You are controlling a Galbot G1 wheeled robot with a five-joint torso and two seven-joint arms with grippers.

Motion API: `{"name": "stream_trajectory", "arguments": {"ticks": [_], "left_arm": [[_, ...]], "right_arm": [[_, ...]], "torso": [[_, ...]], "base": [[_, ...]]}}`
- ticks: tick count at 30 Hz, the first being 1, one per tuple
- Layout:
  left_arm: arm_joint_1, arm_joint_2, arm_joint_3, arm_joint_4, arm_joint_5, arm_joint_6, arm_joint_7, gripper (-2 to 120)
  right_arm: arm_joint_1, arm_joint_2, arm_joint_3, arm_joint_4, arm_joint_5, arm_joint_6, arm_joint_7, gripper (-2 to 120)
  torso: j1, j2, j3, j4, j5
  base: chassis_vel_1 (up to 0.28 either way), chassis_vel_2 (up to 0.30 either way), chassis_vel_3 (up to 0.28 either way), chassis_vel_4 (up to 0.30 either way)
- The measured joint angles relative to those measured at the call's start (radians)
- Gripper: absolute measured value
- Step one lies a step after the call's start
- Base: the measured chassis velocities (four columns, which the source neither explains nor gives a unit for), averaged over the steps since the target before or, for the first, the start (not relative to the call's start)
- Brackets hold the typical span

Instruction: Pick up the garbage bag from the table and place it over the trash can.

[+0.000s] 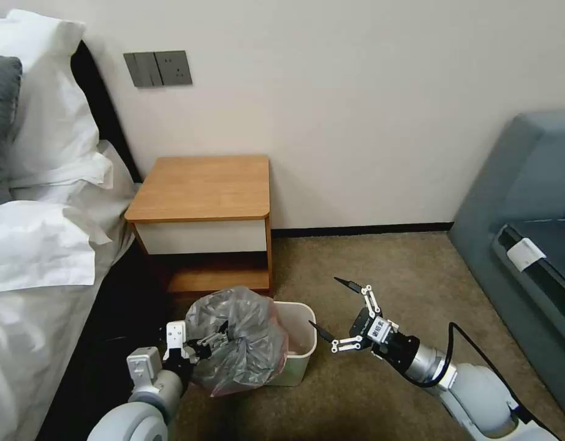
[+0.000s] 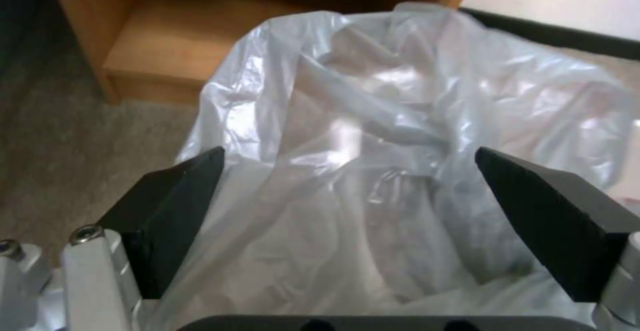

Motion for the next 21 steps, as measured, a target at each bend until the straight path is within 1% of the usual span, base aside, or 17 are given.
{"name": "stream_trajectory", "arguments": {"ticks": [3,11,14,15,16,17,18,20,21], "left_arm": [[-0.008,-0.001,0.002,0.013,0.000,0.002,-0.004,94],[-0.045,-0.006,0.016,0.050,0.000,0.040,0.004,91],[-0.057,-0.008,0.020,0.054,0.004,0.066,0.014,82],[-0.057,-0.008,0.020,0.054,0.004,0.066,0.014,82],[-0.062,-0.008,0.020,0.054,0.006,0.080,0.019,75],[-0.064,-0.008,0.019,0.054,0.007,0.089,0.023,74],[-0.069,-0.006,0.017,0.052,0.007,0.112,0.031,68],[-0.072,-0.005,0.015,0.051,0.007,0.124,0.036,67],[-0.077,-0.004,0.012,0.051,0.007,0.141,0.042,64]], "right_arm": [[-0.001,-0.002,0.001,0.002,0.000,0.000,0.000,100],[-0.002,-0.005,0.002,0.011,-0.001,-0.003,0.002,100],[-0.009,-0.006,0.007,0.014,-0.001,-0.002,0.002,100],[-0.009,-0.006,0.007,0.014,-0.001,-0.002,0.002,100],[-0.012,-0.006,0.010,0.014,-0.001,0.000,0.002,100],[-0.014,-0.006,0.013,0.015,-0.001,0.002,0.002,100],[-0.019,-0.006,0.017,0.016,-0.001,0.004,0.002,100],[-0.021,-0.006,0.020,0.017,-0.001,0.006,0.001,100],[-0.023,-0.005,0.022,0.017,-0.001,0.010,0.001,100]], "torso": [[0.000,0.000,0.000,0.0000,0.0000],[0.000,0.000,0.000,0.0000,0.0000],[0.000,0.000,0.000,0.0000,0.0000],[0.000,0.000,0.000,0.0000,0.0000],[0.000,0.000,0.000,0.0000,0.0000],[0.000,0.000,0.000,0.0000,0.0001],[0.000,0.000,0.000,0.0000,0.0000],[0.000,0.000,0.000,0.0000,0.0001],[0.000,0.000,0.000,0.0000,0.0000]], "base": [[0.000,0.000,0.000,0.000],[0.000,0.000,0.000,0.000],[0.000,0.000,0.000,0.000],[0.000,0.000,0.000,0.000],[0.000,0.000,0.000,0.000],[0.000,0.000,0.000,0.000],[0.000,0.000,0.000,0.000],[0.000,0.000,0.000,0.000],[0.000,0.000,0.000,0.000]]}}
